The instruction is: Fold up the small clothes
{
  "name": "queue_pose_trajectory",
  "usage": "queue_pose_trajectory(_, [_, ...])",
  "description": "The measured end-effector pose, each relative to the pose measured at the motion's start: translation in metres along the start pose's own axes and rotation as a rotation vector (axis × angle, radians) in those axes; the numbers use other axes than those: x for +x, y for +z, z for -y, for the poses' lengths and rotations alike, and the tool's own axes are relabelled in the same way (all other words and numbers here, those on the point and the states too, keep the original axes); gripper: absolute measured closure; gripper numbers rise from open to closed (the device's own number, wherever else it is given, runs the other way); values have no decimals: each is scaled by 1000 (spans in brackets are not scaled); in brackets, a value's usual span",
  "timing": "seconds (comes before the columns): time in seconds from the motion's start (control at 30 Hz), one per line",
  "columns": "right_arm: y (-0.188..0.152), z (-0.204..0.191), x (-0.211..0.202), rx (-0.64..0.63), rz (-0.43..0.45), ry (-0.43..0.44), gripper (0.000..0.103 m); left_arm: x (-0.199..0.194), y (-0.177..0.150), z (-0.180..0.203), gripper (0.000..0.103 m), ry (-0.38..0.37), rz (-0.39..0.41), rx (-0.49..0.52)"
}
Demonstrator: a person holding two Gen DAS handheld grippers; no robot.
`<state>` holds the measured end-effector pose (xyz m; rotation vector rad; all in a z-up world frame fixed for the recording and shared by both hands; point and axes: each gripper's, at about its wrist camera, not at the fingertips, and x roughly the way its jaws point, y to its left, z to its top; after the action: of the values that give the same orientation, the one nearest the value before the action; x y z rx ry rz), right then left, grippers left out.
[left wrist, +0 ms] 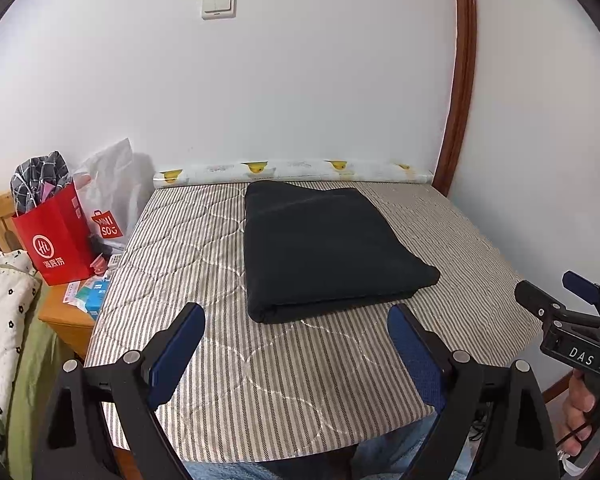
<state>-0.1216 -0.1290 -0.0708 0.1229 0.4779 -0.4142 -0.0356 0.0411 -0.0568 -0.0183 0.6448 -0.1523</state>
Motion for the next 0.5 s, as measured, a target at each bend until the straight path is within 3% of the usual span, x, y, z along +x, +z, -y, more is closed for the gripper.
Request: queue_pose_trajectory(0.5, [0, -4, -3, -14, 5, -3, 1, -1, 1, -2, 11, 1, 0, -7])
